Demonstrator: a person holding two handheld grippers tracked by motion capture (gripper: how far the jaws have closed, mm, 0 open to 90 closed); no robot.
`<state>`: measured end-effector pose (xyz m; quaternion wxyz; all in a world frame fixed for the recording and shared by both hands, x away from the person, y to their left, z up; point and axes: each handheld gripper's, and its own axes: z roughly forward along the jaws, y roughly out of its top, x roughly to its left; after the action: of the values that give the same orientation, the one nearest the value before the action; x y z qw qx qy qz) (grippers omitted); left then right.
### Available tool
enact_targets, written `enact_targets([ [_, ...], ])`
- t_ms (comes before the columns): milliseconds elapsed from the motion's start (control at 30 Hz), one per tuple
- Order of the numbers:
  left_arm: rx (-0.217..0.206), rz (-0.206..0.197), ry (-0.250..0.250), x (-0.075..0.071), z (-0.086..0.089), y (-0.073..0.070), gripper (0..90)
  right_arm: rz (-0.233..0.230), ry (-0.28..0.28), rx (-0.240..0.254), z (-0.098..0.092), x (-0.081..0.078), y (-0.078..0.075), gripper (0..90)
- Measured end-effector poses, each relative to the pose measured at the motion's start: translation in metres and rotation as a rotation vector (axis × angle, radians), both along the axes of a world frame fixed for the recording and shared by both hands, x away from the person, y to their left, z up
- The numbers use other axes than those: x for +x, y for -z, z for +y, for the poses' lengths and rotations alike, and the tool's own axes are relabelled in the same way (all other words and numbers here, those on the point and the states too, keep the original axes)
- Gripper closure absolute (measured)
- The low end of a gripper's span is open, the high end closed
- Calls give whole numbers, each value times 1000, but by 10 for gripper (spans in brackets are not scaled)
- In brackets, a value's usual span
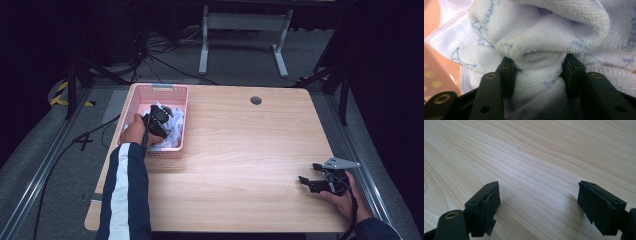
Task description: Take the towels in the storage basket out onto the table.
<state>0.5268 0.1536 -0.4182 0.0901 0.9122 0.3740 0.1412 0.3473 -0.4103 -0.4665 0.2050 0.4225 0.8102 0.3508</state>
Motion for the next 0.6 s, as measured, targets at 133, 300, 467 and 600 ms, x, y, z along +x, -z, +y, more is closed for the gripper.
enact_targets([
  [133,-22,-35,-5,-5,3,-4,587,1,0,1,0,0,0,184],
  [300,-139,-132,-36,-15,17,-22,597,0,-2,-2,0,0,0,184],
  [467,-214,-209,-59,-26,29,-39,604,2,-5,-3,-1,-1,0,184],
  [600,-291,-267,-88,-36,40,-55,605,2,-6,-3,-1,-1,0,184],
])
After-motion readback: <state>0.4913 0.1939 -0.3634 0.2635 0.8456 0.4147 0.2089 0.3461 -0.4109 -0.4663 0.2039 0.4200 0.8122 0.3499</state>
